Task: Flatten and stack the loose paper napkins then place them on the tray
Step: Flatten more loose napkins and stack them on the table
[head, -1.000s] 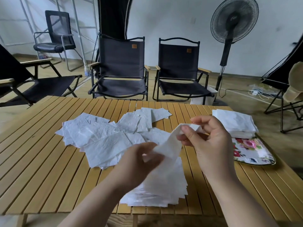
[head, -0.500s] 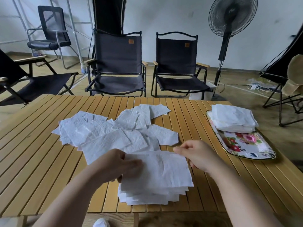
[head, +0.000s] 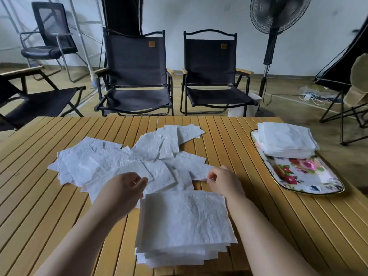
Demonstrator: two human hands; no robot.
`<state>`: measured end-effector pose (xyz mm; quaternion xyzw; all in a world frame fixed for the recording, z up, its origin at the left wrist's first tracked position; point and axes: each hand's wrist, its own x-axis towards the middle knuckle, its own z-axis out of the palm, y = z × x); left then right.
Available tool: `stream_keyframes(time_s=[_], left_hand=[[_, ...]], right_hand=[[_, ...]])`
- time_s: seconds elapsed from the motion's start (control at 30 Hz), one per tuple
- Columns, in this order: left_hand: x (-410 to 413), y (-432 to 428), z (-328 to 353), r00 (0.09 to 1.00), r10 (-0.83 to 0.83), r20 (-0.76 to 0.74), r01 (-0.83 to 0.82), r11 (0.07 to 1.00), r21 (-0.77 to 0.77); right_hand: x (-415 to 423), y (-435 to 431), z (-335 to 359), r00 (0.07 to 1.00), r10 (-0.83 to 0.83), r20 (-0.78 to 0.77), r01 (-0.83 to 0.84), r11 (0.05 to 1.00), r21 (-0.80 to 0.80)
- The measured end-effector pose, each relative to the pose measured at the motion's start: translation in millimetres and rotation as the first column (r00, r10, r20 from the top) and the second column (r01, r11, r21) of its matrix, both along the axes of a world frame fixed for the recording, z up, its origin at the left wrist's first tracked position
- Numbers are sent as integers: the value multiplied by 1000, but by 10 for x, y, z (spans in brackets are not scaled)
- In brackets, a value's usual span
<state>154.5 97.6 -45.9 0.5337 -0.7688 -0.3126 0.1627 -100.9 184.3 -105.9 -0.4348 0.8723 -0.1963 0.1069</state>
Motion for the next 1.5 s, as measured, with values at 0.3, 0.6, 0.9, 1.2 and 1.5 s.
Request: stream_keyframes(time_s=[0.3,0.6,0.9,1.2,1.5], left_hand=[[48,113,61,989,-87,-116,75,992,-106],[-7,384,290,820,-359,-445,357,930,-91],[145,518,442,764,-77,-641,334,897,291],[207,304,234,987,-110,-118,125,985,121],[449,-290,-218,876,-20,481,51,997,-50]], right_hand=[[322,383,857,995,54,81,6,794,-608],[719,876,1344,964,253,84,-101,640,-761],[542,1000,1382,920,117,373,-32,974,-226],[504,842,1124,964,22,266,-70,983,172],[454,677,1064,949,-35,313,38,999,-5]])
